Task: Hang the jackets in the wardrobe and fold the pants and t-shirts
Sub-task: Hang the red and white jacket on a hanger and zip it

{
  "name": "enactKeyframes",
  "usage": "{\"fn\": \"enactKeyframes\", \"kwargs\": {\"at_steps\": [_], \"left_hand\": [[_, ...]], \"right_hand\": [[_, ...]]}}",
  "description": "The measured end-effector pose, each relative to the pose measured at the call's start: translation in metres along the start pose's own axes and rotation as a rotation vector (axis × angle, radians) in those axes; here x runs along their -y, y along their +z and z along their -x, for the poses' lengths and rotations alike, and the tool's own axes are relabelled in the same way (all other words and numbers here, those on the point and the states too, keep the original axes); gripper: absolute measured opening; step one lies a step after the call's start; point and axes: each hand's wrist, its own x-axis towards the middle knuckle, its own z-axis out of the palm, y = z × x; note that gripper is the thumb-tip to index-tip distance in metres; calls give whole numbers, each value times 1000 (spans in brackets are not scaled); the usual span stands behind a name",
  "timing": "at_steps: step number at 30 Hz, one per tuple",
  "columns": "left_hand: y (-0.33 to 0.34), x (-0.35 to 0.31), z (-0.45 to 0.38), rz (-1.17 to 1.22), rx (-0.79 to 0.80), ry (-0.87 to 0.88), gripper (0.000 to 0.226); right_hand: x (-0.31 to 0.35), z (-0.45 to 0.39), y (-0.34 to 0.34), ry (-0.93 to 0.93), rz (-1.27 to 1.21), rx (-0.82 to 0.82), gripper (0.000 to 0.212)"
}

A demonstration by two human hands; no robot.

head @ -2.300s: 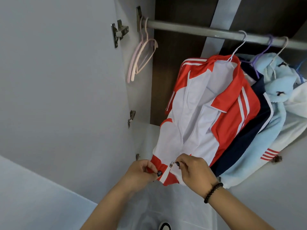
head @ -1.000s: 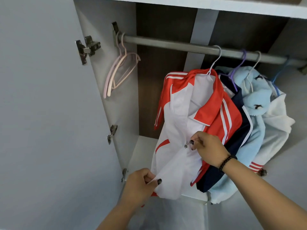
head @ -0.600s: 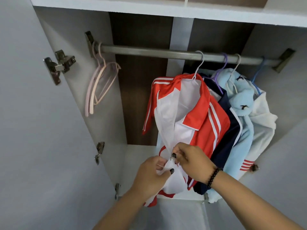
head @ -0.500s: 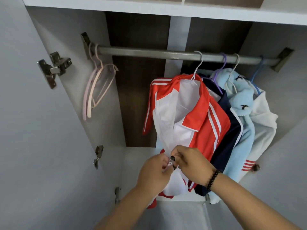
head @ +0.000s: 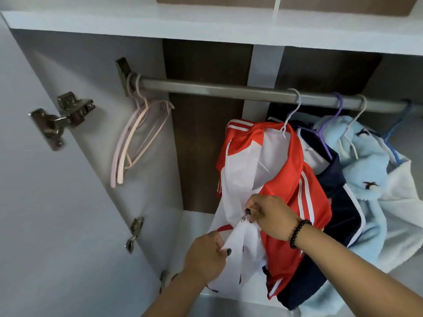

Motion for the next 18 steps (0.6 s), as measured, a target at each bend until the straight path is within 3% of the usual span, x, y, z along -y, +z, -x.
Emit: {"fn": "enactKeyframes", "kwargs": {"at_steps": [5, 9, 18], "left_hand": [[-6, -38, -29, 264, -208, 69, 31], [-8, -57, -39, 270, -358, 138, 15], [8, -32, -38, 240, -327, -17, 17]], "right_hand": [[5, -19, -24, -124, 57, 32, 22], [5, -25, -39, -173, 145, 34, 20], [-17, -33, -36, -82, 44, 25, 18]]}}
